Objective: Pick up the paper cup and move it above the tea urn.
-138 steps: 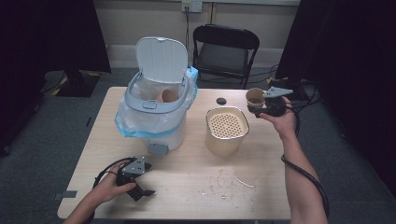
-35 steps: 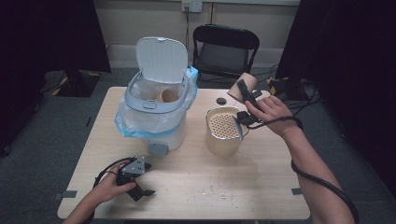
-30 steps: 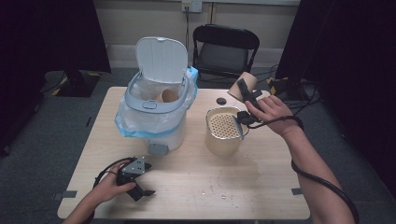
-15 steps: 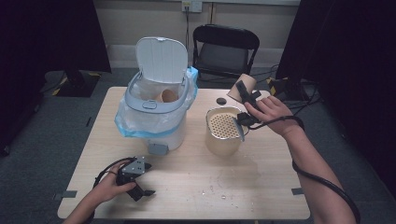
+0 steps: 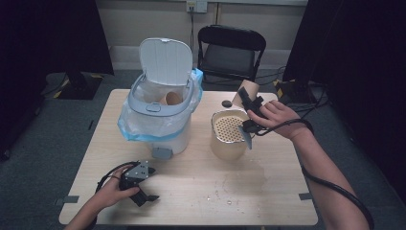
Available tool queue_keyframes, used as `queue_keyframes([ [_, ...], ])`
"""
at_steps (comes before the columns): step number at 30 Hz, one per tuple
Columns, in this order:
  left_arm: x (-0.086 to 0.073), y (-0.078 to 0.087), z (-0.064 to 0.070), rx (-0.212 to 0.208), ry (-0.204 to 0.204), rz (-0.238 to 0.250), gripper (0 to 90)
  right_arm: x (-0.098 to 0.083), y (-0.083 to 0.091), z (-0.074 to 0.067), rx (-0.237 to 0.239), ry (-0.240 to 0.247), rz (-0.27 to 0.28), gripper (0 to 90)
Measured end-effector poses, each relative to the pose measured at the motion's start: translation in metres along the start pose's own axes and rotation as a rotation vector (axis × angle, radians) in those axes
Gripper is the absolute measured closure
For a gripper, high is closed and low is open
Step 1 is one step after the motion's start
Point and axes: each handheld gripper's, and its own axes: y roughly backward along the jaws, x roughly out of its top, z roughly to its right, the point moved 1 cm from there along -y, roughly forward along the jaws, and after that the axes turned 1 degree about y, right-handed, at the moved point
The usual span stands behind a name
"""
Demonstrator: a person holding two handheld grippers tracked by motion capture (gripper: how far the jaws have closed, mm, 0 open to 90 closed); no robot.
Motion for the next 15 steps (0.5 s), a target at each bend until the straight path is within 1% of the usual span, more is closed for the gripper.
queue_keyframes([
  [3, 0.000, 0.000, 0.000, -0.001, 0.000, 0.000, 0.0, 0.000, 0.000, 0.002, 0.000, -0.005, -0.007, 32.7],
  [5, 0.000, 0.000, 0.000, -0.001, 0.000, 0.000, 0.0, 0.000, 0.002, 0.004, -0.019, 0.002, -0.012, 32.6],
  [7, 0.000, 0.000, 0.000, 0.000, 0.000, 0.000, 0.0, -0.001, 0.004, 0.008, -0.064, 0.003, -0.026, 32.6],
  [8, 0.000, 0.000, 0.000, -0.001, 0.000, 0.001, 0.0, 0.000, 0.003, 0.010, -0.057, -0.018, -0.023, 32.9],
  [9, 0.000, 0.000, 0.000, -0.001, 0.001, 0.001, 0.0, 0.003, 0.000, 0.009, 0.025, -0.022, -0.004, 33.8],
  [10, 0.000, 0.000, 0.000, 0.000, 0.000, 0.001, 0.0, 0.008, -0.003, 0.009, 0.026, 0.051, 0.000, 34.0],
  [11, 0.000, 0.000, 0.000, 0.000, 0.000, 0.000, 0.0, 0.006, -0.004, 0.005, 0.042, 0.043, -0.007, 34.0],
  [12, 0.000, 0.000, 0.000, 0.000, 0.000, 0.001, 0.0, 0.005, -0.004, 0.005, 0.031, 0.023, -0.002, 33.8],
  [13, 0.000, 0.000, 0.000, 0.000, 0.000, 0.001, 0.0, 0.006, -0.003, 0.009, 0.022, 0.015, -0.008, 33.6],
  [15, 0.000, 0.000, 0.000, 0.000, 0.001, 0.001, 0.0, 0.009, -0.002, 0.012, 0.016, 0.030, -0.008, 33.4],
])
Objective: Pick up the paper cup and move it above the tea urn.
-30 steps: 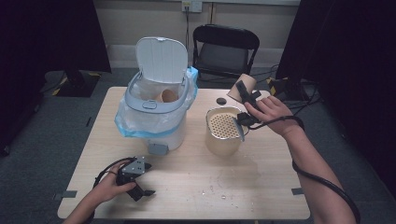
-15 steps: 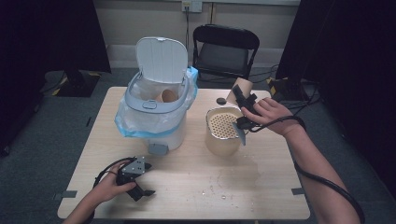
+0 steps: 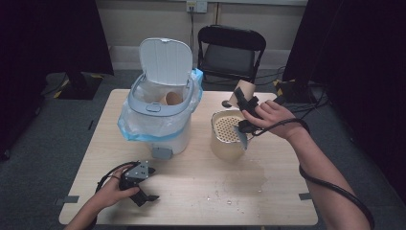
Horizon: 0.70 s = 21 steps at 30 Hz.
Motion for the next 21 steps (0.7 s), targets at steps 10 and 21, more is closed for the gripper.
queue_keyframes([
  [10, 0.000, 0.000, 0.000, -0.001, 0.000, 0.000, 0.0, -0.003, -0.002, -0.001, 0.034, -0.012, 0.018, 33.5],
  [21, 0.000, 0.000, 0.000, -0.001, -0.001, 0.000, 0.0, -0.001, 0.000, 0.004, 0.004, 0.033, -0.013, 32.1],
])
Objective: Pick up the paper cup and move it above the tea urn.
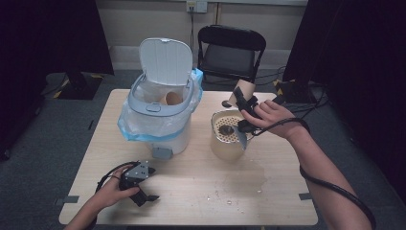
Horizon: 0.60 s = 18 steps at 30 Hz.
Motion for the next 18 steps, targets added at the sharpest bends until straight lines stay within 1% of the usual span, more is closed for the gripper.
queue_keyframes([
  [1, 0.000, 0.000, 0.000, 0.000, 0.000, 0.000, 0.0, -0.001, 0.000, -0.001, 0.008, -0.005, -0.002, 32.2],
  [2, 0.000, 0.000, 0.000, 0.000, 0.001, 0.000, 0.0, -0.004, 0.000, -0.002, 0.020, -0.049, -0.003, 32.2],
  [3, 0.000, 0.000, 0.000, 0.000, 0.000, 0.001, 0.0, -0.005, 0.000, -0.002, 0.040, -0.073, -0.003, 32.1],
  [4, 0.000, 0.000, 0.000, 0.000, 0.000, 0.001, 0.0, -0.007, -0.001, -0.002, 0.067, -0.135, 0.008, 32.1],
  [5, 0.000, 0.000, 0.000, 0.000, 0.000, 0.000, 0.0, -0.008, -0.001, -0.003, 0.091, -0.161, 0.005, 32.1],
  [6, 0.000, 0.000, 0.000, 0.000, 0.001, 0.000, 0.0, -0.010, 0.000, -0.004, 0.108, -0.209, 0.001, 32.0],
  [7, 0.000, 0.000, 0.000, 0.000, 0.000, 0.000, 0.0, -0.013, -0.002, -0.004, 0.139, -0.263, 0.014, 31.9],
  [8, 0.000, 0.000, 0.000, 0.003, 0.001, 0.004, 0.0, -0.017, -0.002, -0.004, 0.167, -0.325, 0.021, 31.9],
  [9, 0.000, 0.000, 0.000, 0.003, 0.006, 0.005, 0.0, -0.020, -0.002, -0.006, 0.189, -0.394, 0.012, 31.8],
  [10, 0.000, 0.000, 0.000, 0.002, 0.002, 0.004, 0.0, -0.023, -0.002, -0.008, 0.222, -0.467, 0.018, 31.8],
  [11, 0.000, 0.000, 0.000, 0.003, 0.001, 0.004, 0.0, -0.026, -0.003, -0.008, 0.248, -0.523, 0.028, 31.7],
  [12, 0.000, 0.000, 0.000, 0.003, 0.001, 0.003, 0.0, -0.028, -0.002, -0.010, 0.265, -0.570, 0.024, 31.6],
  [13, 0.000, 0.000, 0.000, 0.003, 0.006, 0.005, 0.0, -0.031, -0.003, -0.012, 0.294, -0.626, 0.037, 31.6],
  [14, 0.000, 0.000, 0.000, 0.003, 0.005, 0.004, 0.0, -0.032, -0.002, -0.013, 0.323, -0.688, 0.037, 31.6],
  [15, 0.000, -0.001, 0.000, 0.003, 0.001, 0.005, 0.0, -0.034, -0.002, -0.014, 0.339, -0.724, 0.039, 31.5],
  [16, 0.000, -0.001, 0.000, 0.004, 0.006, 0.006, 0.0, -0.036, -0.003, -0.015, 0.360, -0.759, 0.044, 31.5],
  [17, 0.000, -0.001, 0.000, 0.003, 0.001, 0.005, 0.0, -0.038, -0.003, -0.017, 0.379, -0.805, 0.052, 31.5],
  [18, 0.000, -0.001, 0.000, 0.004, 0.005, 0.006, 0.0, -0.040, -0.004, -0.018, 0.388, -0.832, 0.060, 31.5],
])
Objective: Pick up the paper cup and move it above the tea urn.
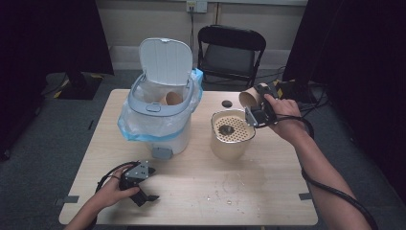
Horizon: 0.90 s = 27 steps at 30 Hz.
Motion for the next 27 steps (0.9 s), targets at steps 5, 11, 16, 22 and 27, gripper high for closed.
queue_keyframes([
  [5, 0.000, 0.000, 0.001, -0.009, 0.010, 0.001, 0.0, -0.004, -0.003, 0.000, 0.076, -0.161, 0.033, 31.5],
  [11, 0.000, 0.000, 0.000, -0.001, -0.004, -0.002, 0.0, -0.002, -0.006, -0.001, 0.124, -0.222, 0.021, 31.2],
  [16, 0.000, 0.000, 0.000, 0.000, 0.001, 0.000, 0.0, -0.001, -0.007, 0.003, 0.177, -0.333, 0.046, 31.2],
  [22, 0.000, 0.000, 0.000, -0.001, -0.005, -0.002, 0.0, -0.002, -0.009, 0.007, 0.233, -0.461, 0.067, 31.0],
  [27, 0.000, 0.000, 0.000, -0.001, -0.004, -0.002, 0.0, -0.004, -0.013, 0.008, 0.292, -0.553, 0.077, 30.4],
])
